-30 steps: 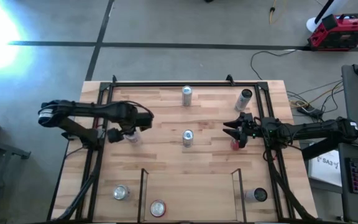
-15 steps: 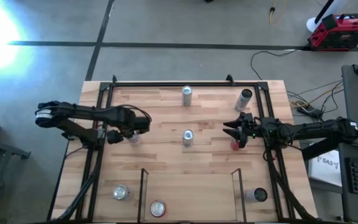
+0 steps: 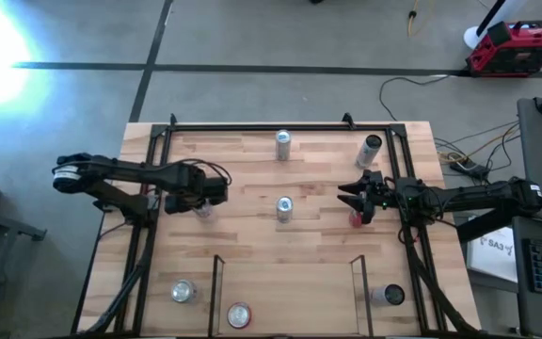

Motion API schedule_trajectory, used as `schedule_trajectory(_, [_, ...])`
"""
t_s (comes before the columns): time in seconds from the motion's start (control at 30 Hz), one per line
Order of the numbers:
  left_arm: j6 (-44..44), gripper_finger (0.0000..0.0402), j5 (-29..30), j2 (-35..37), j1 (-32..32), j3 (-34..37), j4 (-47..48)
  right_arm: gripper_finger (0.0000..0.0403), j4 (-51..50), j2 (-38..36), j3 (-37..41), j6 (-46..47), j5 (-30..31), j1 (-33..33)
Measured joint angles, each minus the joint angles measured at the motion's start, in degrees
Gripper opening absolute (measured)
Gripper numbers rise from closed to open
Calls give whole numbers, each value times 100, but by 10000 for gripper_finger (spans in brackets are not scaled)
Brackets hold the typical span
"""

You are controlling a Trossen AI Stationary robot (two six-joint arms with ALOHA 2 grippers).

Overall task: Place canned beverage on shelf
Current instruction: Put the top silver soda can on the shelf

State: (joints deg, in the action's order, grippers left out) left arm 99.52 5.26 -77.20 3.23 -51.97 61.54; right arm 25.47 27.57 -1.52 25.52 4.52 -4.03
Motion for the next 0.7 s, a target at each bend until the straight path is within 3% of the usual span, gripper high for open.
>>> schedule_trajectory(0.33, [-179, 283, -180, 138, -1, -411, 493, 183, 0, -2, 0, 0, -1, -1])
schedule_trajectory(0.7, [-501, 283, -201, -487, -57, -1968, 1344, 183, 2, 0, 0, 0, -1, 1])
